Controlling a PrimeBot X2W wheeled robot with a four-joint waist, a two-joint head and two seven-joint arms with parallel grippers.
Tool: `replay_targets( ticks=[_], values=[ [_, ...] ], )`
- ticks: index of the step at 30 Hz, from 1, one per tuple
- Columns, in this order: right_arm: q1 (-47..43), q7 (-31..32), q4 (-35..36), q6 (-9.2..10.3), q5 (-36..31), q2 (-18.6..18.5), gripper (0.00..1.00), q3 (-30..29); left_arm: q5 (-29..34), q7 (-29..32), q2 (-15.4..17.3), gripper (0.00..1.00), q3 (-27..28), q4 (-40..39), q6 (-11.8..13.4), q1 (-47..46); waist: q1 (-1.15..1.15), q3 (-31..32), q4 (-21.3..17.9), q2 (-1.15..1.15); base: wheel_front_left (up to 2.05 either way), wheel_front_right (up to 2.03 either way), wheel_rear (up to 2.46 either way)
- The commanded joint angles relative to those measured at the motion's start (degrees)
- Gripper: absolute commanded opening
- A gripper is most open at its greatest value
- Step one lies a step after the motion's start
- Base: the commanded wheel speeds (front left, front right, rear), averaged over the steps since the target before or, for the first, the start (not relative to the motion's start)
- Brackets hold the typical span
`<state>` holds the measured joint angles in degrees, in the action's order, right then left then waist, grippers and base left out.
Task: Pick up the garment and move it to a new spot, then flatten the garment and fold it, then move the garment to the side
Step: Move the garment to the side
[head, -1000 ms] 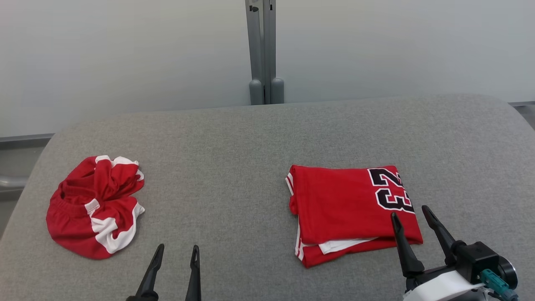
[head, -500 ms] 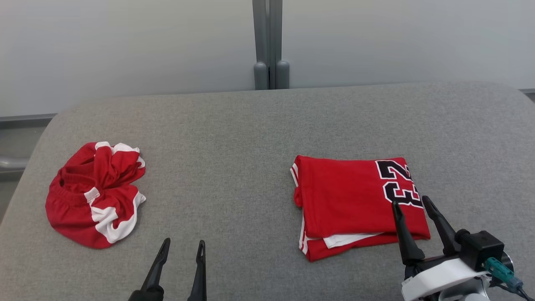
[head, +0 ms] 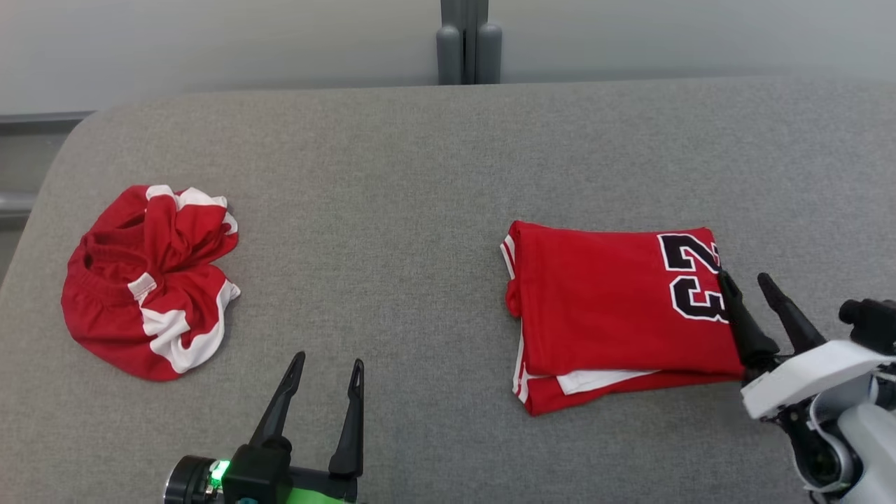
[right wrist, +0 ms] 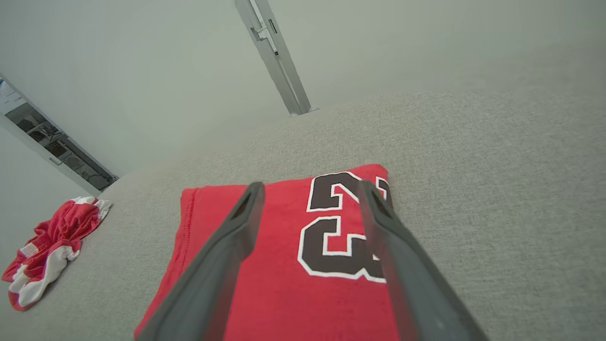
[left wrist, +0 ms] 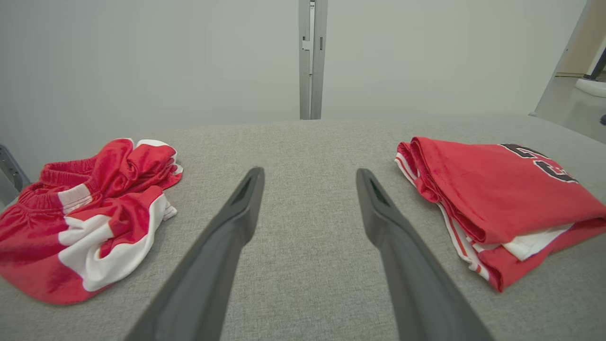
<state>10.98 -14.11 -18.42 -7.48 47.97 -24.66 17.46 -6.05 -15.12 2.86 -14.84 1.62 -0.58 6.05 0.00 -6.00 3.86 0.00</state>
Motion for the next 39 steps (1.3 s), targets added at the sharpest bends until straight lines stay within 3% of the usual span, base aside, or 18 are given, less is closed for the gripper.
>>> replay_targets(
  ticks=[1, 9, 13, 20, 21, 22, 23, 30, 39],
  values=[
    [1.5, 1.1, -0.59, -0.03, 3.89, -2.34, 1.0, 1.03, 0.33, -0.02, 0.08, 1.0, -0.13, 0.04, -0.25, -1.54, 0.0, -3.63, 1.19, 0.0, 0.0, 0.0, 0.0],
    [4.4, 8.86, -0.37, -0.03, 20.68, -11.53, 1.0, 5.97, 0.52, -0.02, 0.08, 1.0, -1.44, -0.16, -0.64, -5.04, 0.0, -8.42, 2.17, 0.0, 0.0, 0.0, 0.0],
    [5.38, 10.43, -1.29, -0.03, 24.39, -14.29, 1.0, 7.45, 0.68, -0.02, 0.08, 1.0, -2.16, -0.65, -0.99, -6.23, 0.0, -10.16, 2.4, 0.0, 0.0, 0.0, 0.0],
    [7.34, 11.72, -2.42, -0.03, 26.99, -15.83, 1.0, 11.47, 0.9, -0.02, 0.08, 1.0, -2.82, -0.67, -1.06, -7.56, 0.0, -11.97, 2.37, 0.0, 0.0, 0.0, 0.0],
    [7.69, 12.05, -2.48, -0.03, 27.09, -15.84, 0.56, 12.51, 0.88, -0.02, 0.08, 1.0, -2.82, -0.62, -1.07, -7.77, 0.0, -12.19, 2.3, 0.0, 0.0, 0.0, 0.0],
    [7.95, 12.34, -2.54, -0.03, 27.38, -15.77, 0.32, 13.18, 0.9, -0.02, 0.08, 1.0, -2.84, -0.59, -1.09, -7.92, 0.0, -12.32, 2.23, 0.0, 0.0, 0.0, 0.0],
    [8.35, 12.56, -2.36, -0.03, 27.39, -15.86, 0.0, 14.01, 0.94, -0.02, 0.08, 1.0, -2.86, -0.57, -1.11, -8.04, 0.0, -12.49, 2.13, 0.0, 0.0, 0.0, 0.0],
    [12.99, 8.94, -1.52, -0.03, 25.55, -18.91, 0.0, 16.66, 1.52, -0.02, 0.08, 1.0, -2.55, -1.25, -1.54, -8.66, 0.0, -14.72, 0.62, 0.0, 0.0, 0.0, 0.0],
    [26.44, 1.62, -6.74, -0.02, 18.51, -22.97, 0.0, 16.29, 4.68, -0.01, 0.4, 1.0, -3.01, -6.56, -3.83, -13.63, 0.0, -23.86, -3.79, 0.0, 0.0, 0.0, 0.0]
  ],
)
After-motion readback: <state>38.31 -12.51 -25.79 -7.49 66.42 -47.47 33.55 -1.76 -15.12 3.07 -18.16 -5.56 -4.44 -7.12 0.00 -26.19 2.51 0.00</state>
